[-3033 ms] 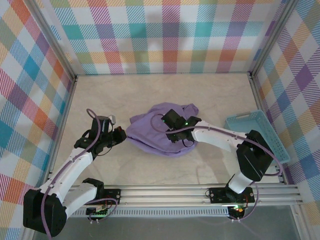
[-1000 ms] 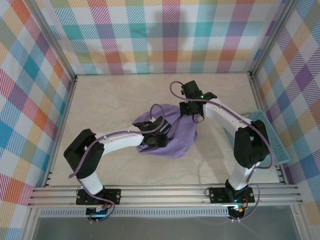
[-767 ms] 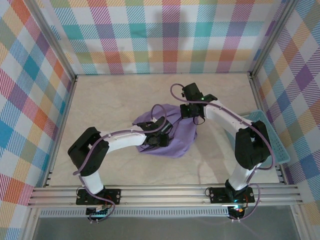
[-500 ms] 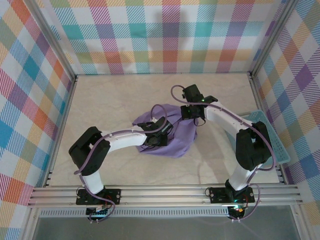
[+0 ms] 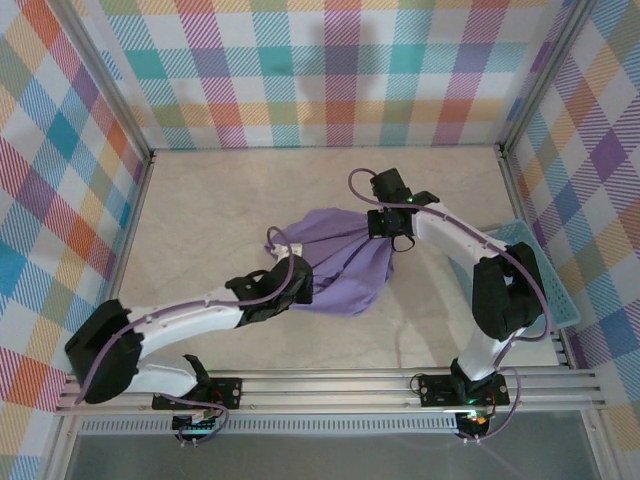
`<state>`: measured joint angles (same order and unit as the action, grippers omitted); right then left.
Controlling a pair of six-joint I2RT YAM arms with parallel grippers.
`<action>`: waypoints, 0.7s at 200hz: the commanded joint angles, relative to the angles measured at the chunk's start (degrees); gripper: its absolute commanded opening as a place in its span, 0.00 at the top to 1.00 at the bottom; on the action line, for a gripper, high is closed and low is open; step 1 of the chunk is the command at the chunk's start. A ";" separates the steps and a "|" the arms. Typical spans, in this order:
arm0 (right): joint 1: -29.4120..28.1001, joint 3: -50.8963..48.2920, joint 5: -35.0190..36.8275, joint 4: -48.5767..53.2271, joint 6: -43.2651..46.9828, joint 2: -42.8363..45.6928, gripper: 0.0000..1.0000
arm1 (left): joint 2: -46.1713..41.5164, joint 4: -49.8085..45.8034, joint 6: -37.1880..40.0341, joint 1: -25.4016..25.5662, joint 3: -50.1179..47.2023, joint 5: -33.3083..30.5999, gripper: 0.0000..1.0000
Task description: Fold the inside-out t-shirt
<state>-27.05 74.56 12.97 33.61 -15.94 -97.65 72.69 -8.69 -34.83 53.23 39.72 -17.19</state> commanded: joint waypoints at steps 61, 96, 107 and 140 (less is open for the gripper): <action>-10.72 -13.88 -19.60 -9.66 8.62 22.87 0.36 | -10.47 10.36 7.55 0.57 -6.14 6.14 1.00; -15.78 -17.09 -24.85 -13.48 13.37 18.76 0.33 | -9.32 12.46 9.14 0.56 -5.59 9.16 1.00; -16.44 -18.04 -24.87 -15.34 13.94 17.91 0.33 | -8.81 12.13 9.57 0.57 -4.98 10.05 1.00; -16.46 -18.85 -23.61 -18.61 14.78 15.81 0.33 | -8.52 11.51 9.56 0.57 -4.76 10.68 1.00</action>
<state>-43.66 55.55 -9.37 19.79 -3.79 -81.49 63.92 1.48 -26.81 53.34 33.93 -8.08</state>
